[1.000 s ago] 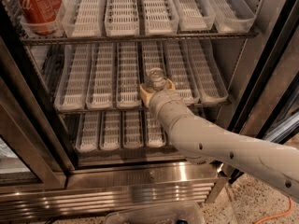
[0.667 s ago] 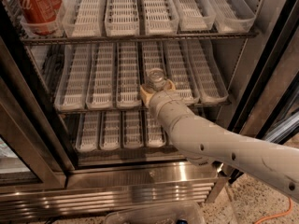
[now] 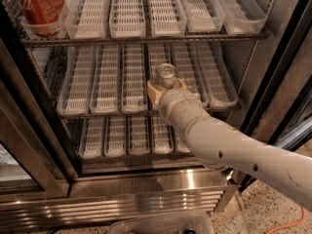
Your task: Pick 7up can from middle shelf of fridge
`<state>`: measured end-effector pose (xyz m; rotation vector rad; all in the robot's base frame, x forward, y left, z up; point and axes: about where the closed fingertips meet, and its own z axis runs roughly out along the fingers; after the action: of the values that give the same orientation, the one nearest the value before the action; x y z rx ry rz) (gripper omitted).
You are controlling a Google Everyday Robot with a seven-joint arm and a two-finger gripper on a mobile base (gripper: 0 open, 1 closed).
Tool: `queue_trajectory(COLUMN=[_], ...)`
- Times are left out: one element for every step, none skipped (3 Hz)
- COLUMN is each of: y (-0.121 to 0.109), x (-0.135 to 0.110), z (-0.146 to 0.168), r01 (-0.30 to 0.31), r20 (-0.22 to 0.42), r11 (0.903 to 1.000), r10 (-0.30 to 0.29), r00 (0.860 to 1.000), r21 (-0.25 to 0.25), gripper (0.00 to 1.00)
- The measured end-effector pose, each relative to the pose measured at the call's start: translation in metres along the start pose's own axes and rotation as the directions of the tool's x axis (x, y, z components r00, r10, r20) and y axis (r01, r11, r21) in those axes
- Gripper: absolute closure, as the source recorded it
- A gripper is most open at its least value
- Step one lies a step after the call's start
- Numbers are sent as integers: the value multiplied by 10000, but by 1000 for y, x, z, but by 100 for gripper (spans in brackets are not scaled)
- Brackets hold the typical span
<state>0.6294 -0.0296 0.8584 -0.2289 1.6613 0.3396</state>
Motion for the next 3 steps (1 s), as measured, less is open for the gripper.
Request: queue_trajectory(y=[-4,-13,-14], x=[-17,-35,-43], z=[-7,-22,-40], r01=[-269,-252,-180], r20=[326,457,327], r11=[9994,9974,9934], r10=[276,284,218], r00=[9991,9986,9992], r21=[-215,-681,-1133], gripper=[100,100,100])
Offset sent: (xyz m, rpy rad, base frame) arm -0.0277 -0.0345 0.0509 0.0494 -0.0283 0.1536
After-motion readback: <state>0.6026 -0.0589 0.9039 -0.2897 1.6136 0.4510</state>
